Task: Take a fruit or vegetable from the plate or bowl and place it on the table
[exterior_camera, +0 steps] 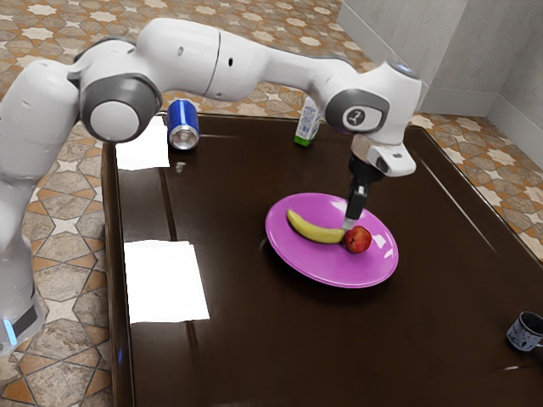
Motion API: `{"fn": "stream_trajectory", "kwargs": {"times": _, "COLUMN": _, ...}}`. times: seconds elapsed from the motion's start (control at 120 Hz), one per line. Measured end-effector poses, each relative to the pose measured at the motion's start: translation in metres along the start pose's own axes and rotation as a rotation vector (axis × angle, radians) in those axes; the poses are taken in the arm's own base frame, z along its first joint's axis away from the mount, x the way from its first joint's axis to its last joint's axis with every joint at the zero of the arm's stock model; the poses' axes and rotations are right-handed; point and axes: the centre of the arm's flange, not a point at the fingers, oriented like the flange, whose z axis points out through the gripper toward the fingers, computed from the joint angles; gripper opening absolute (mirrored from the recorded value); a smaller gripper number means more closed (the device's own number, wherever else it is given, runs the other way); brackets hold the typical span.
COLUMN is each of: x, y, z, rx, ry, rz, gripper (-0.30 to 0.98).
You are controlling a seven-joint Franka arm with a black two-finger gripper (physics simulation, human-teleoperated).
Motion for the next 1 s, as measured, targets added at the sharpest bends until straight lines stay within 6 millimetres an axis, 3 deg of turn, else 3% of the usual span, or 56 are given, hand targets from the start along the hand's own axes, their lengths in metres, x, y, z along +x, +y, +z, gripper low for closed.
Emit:
{"fn": "stream_trajectory", "kwargs": {"times": 0.167, "x": 0.008, "y": 0.001, "z": 0.005, "rx": 0.006, "ry": 0.031, "rz": 0.05, "gripper": 0.68}}
{"fn": "stream_trajectory", "kwargs": {"times": 0.4, "x": 0.017, "y": -0.006, "z": 0.032, "rx": -0.003, "ry": 0.044, "rz": 0.089, "gripper": 0.68}}
{"fn": "stream_trajectory", "kwargs": {"times": 0.817, "x": 0.027, "y": -0.007, "z": 0.057, "rx": -0.021, "ry": 0.059, "rz": 0.136, "gripper": 0.68}}
{"fn": "stream_trajectory", "kwargs": {"times": 0.917, "x": 0.027, "y": -0.008, "z": 0.06, "rx": -0.026, "ry": 0.063, "rz": 0.138, "gripper": 0.58}}
{"fn": "stream_trajectory", "kwargs": {"times": 1.0, "x": 0.026, "y": -0.011, "z": 0.06, "rx": -0.028, "ry": 0.068, "rz": 0.137, "gripper": 0.4}}
